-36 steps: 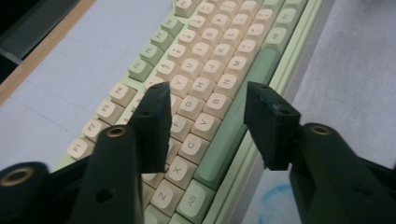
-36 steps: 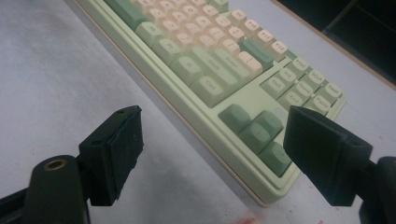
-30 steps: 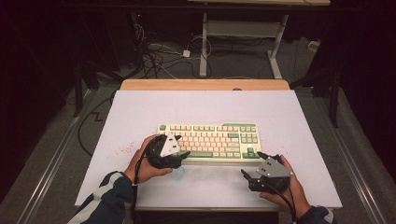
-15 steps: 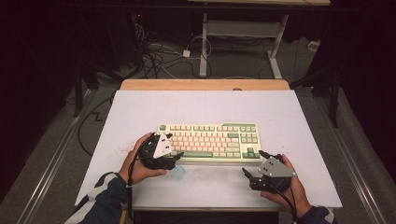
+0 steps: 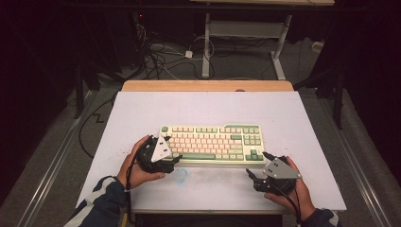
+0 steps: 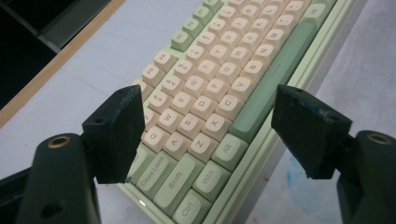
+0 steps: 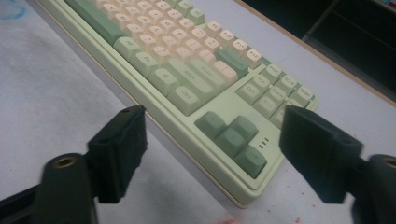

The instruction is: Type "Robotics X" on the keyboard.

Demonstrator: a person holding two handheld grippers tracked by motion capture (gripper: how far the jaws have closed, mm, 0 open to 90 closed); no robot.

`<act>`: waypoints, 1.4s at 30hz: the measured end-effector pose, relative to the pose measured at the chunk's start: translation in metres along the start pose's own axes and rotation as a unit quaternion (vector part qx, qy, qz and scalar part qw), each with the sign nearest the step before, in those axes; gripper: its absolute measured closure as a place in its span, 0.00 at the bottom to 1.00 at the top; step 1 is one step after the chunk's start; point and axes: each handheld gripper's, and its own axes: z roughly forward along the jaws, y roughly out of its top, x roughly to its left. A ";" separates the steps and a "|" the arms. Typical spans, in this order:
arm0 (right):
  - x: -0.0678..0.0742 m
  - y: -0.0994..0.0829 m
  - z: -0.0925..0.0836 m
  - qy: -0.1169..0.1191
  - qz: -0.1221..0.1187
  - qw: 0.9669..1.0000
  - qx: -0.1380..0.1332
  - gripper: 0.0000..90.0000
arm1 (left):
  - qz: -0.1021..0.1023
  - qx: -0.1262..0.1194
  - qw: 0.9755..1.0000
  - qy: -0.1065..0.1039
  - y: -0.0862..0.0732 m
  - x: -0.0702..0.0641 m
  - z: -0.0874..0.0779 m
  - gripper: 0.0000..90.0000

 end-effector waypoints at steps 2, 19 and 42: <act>-0.001 0.000 -0.001 0.000 0.005 1.000 -0.003 0.32 | 0.004 0.001 1.000 0.007 -0.002 0.002 -0.001 0.27; -0.005 0.003 0.001 -0.003 0.007 1.000 -0.001 0.30 | -0.007 0.010 0.999 0.036 -0.016 0.018 -0.017 0.27; -0.024 0.037 0.036 0.077 0.012 0.997 0.022 1.00 | -0.026 0.029 0.997 0.072 -0.034 0.034 -0.046 0.27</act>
